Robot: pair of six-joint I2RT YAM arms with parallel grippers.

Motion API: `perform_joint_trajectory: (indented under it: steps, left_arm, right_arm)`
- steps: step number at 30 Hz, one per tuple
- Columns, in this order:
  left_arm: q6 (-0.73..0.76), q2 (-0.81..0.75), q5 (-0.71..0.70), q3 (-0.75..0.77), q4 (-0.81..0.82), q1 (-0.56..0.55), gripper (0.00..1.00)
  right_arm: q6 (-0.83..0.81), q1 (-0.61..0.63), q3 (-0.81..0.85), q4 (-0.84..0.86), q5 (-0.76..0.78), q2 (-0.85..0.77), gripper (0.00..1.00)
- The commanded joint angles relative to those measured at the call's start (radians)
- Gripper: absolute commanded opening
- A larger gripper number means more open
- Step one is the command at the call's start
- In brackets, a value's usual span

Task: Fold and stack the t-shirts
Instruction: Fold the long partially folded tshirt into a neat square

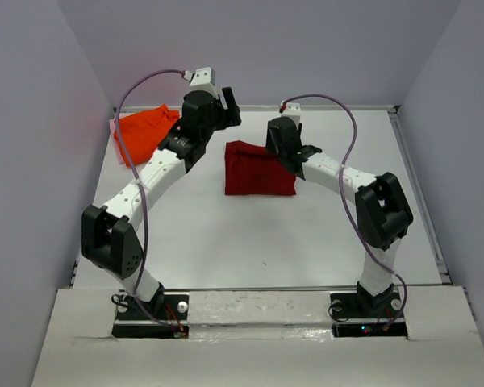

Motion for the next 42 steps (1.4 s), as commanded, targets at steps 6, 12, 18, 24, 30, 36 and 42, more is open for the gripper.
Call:
perform_joint_trajectory:
  steps: [6, 12, 18, 24, 30, 36, 42]
  left_arm:
    - [0.189, -0.251, -0.160, -0.175, -0.003, 0.008, 0.86]
    - [0.192, -0.288, -0.204, -0.193, 0.011, 0.005, 0.86]
    - [0.195, -0.313, -0.214, -0.190, 0.005, 0.005, 0.86]
    - [0.191, -0.315, -0.215, -0.180, -0.007, 0.014, 0.86]
    - [0.194, -0.318, -0.217, -0.179, -0.012, 0.021, 0.86]
    - [0.191, -0.318, -0.209, -0.180, -0.013, 0.019, 0.86]
    - [0.197, -0.331, -0.214, -0.180, -0.013, 0.021, 0.86]
  right_arm:
    - [0.019, 0.008, 0.035, 0.017, -0.169, 0.056, 0.56]
    - [0.033, 0.017, 0.096, -0.025, -0.215, 0.107, 0.56]
    - [0.042, 0.017, 0.152, -0.048, -0.252, 0.161, 0.56]
    - [0.056, 0.045, 0.188, -0.062, -0.261, 0.187, 0.56]
    - [0.064, 0.045, 0.259, -0.087, -0.271, 0.271, 0.56]
    - [0.019, 0.045, 0.365, -0.117, -0.235, 0.323, 0.55]
    - [-0.011, 0.045, 0.484, -0.148, -0.212, 0.383, 0.56]
